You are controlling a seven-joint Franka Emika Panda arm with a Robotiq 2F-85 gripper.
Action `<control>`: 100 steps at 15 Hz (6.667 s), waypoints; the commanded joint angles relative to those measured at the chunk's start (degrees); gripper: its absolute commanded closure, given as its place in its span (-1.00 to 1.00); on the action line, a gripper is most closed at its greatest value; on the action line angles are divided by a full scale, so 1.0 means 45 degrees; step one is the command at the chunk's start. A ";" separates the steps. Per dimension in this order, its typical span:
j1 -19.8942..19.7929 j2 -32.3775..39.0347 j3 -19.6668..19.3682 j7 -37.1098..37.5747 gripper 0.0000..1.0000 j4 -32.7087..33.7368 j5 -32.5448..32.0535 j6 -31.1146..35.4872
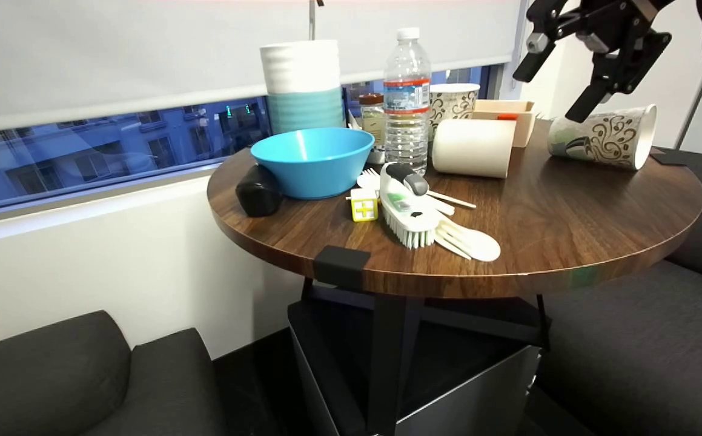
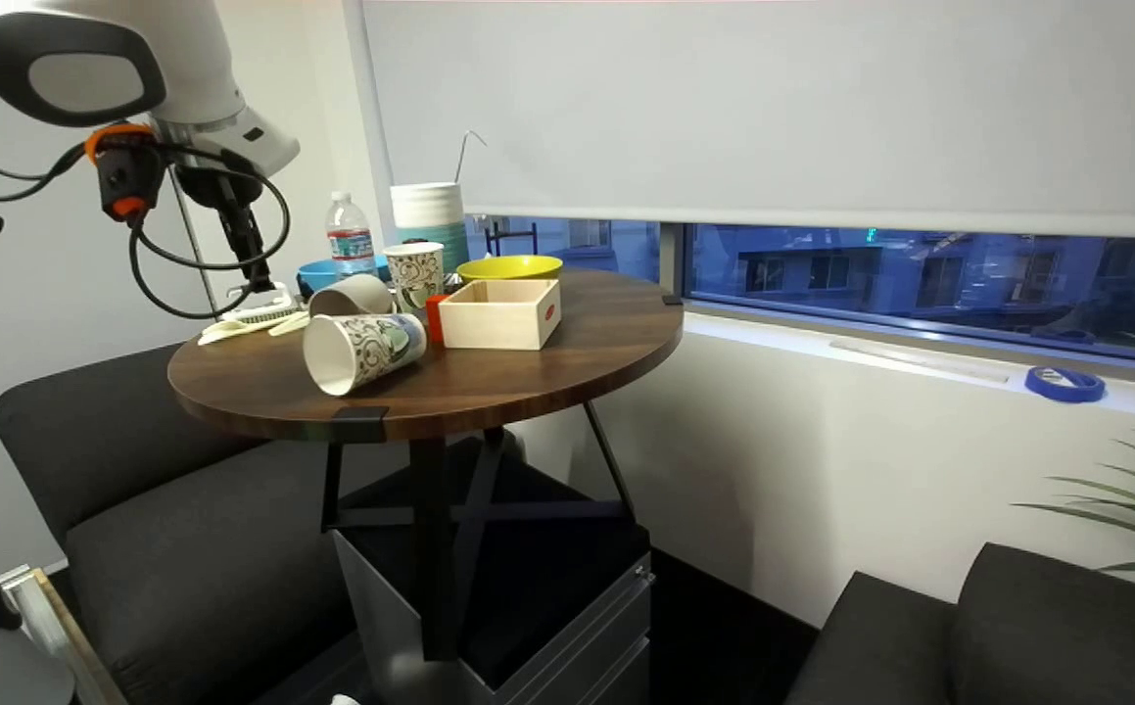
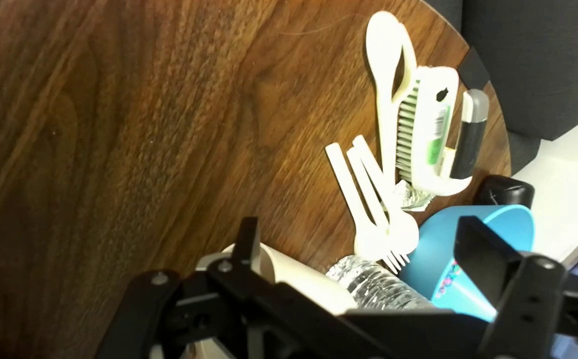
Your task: Pick up the white mug and paper cup one by one and place them the right way up on the table
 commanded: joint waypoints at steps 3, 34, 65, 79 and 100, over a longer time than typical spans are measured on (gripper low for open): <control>-0.0020 0.1158 0.0107 0.0169 -1.00 -0.0113 0.1051 0.1980; 0.1109 0.3533 -0.0882 -0.4036 -0.14 0.0040 0.6430 0.5732; -0.0867 0.1764 0.1183 0.0783 0.96 0.1102 -0.1510 -0.1020; -0.0397 0.2844 0.2379 0.0399 -0.09 0.2777 -0.4712 -0.4268; -0.1988 -0.0673 0.0480 0.1914 -1.00 0.0931 -0.3182 -0.3208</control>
